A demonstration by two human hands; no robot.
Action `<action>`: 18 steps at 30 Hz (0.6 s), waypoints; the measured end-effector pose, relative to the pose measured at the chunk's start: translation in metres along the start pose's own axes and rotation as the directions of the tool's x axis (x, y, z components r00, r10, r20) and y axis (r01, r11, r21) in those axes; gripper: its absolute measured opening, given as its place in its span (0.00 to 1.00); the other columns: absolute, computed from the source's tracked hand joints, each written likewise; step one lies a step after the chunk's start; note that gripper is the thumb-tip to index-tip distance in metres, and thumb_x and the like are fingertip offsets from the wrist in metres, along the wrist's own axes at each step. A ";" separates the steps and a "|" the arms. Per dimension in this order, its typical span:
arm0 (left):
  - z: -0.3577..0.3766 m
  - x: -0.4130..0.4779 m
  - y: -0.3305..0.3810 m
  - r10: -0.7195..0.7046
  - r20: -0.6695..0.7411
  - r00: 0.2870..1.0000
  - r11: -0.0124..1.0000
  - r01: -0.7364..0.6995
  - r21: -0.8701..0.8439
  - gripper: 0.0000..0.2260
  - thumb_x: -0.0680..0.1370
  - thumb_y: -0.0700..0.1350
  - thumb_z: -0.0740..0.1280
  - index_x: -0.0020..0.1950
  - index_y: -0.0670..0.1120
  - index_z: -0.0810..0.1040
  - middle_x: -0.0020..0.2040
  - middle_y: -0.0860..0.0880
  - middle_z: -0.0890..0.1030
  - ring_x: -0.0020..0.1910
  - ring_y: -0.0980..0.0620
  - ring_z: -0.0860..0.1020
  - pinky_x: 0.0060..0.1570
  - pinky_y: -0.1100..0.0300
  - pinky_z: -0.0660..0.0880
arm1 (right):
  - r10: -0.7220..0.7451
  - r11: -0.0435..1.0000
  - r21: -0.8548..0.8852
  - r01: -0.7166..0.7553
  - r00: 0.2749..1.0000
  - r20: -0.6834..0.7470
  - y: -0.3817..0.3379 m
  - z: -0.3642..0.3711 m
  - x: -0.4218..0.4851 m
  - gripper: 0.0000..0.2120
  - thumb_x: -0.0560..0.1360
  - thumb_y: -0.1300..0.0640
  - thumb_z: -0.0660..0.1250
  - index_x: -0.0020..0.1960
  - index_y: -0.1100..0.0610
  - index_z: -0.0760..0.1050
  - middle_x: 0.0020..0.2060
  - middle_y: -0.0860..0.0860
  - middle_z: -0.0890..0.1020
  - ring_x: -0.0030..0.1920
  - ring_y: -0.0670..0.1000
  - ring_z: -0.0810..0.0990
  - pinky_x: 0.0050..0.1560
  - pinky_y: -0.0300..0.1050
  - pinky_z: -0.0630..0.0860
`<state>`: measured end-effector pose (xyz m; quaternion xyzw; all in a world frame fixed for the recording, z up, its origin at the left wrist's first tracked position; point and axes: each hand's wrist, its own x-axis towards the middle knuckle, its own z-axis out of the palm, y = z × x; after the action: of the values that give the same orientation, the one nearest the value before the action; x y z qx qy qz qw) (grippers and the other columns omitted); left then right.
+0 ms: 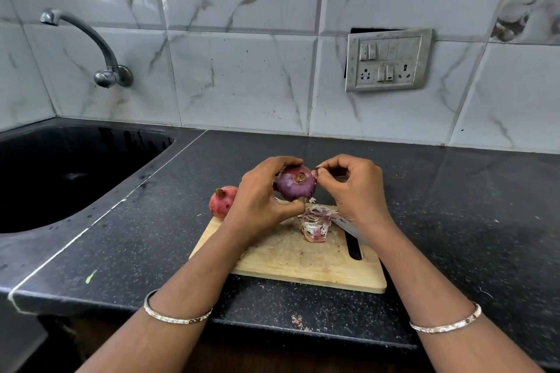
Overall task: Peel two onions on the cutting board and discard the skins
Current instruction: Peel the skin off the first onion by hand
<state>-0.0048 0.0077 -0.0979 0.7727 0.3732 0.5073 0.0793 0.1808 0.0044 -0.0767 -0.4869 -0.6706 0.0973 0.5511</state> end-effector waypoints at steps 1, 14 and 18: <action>0.000 0.000 0.000 -0.002 -0.005 1.000 1.000 0.002 -0.014 0.27 0.66 0.48 0.77 0.65 0.48 0.78 0.59 0.55 0.81 0.57 0.59 0.79 0.54 0.59 0.80 | 0.026 1.000 0.011 -0.026 1.000 -0.004 0.001 0.000 0.001 0.04 0.73 0.62 0.75 0.41 0.55 0.85 0.35 0.45 0.85 0.37 0.42 0.83 0.41 0.39 0.80; 0.002 0.001 -0.004 0.025 -0.040 0.999 1.000 -0.026 -0.009 0.27 0.67 0.47 0.77 0.65 0.49 0.76 0.59 0.56 0.77 0.59 0.56 0.78 0.53 0.52 0.81 | 0.122 0.975 0.184 -0.126 0.992 0.034 -0.005 -0.003 -0.002 0.05 0.77 0.60 0.72 0.45 0.54 0.86 0.37 0.49 0.87 0.42 0.48 0.86 0.50 0.51 0.84; 0.003 0.001 -0.004 0.037 -0.052 0.998 0.999 -0.037 -0.003 0.27 0.67 0.46 0.77 0.65 0.48 0.76 0.59 0.56 0.76 0.58 0.57 0.78 0.53 0.52 0.81 | 0.085 0.983 0.158 -0.096 0.993 0.075 -0.007 -0.004 -0.003 0.06 0.75 0.51 0.76 0.44 0.53 0.87 0.37 0.46 0.87 0.41 0.45 0.85 0.48 0.48 0.83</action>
<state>-0.0044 0.0122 -0.1007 0.7659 0.3599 0.5292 0.0617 0.1800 -0.0027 -0.0727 -0.4671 -0.6560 0.1930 0.5605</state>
